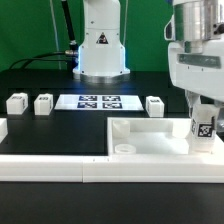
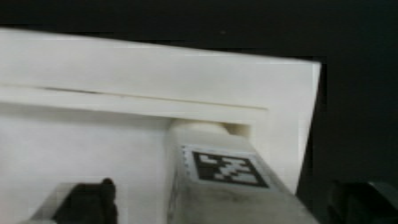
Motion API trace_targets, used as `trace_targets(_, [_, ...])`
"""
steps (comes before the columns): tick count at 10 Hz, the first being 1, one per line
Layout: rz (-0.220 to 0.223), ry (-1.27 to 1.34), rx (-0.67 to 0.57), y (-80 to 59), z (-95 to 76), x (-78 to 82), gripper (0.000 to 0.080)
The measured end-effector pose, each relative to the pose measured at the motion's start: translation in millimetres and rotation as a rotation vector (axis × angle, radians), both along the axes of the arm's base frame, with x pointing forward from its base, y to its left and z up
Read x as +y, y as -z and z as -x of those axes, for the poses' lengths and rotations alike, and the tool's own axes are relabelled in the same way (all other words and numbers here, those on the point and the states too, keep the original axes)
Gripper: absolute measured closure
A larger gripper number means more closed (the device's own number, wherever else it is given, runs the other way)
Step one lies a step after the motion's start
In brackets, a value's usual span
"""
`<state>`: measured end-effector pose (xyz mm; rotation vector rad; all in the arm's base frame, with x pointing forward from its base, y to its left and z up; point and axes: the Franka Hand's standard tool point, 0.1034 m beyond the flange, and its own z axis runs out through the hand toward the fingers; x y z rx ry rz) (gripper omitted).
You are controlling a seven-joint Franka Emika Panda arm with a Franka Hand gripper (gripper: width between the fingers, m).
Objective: Assemble square table
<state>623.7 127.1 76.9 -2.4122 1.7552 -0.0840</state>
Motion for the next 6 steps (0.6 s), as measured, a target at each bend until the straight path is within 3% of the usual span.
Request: trace_targets(6, [0.061, -0.416, -0.037, 1.3, 0.2, -2.7, 0.015])
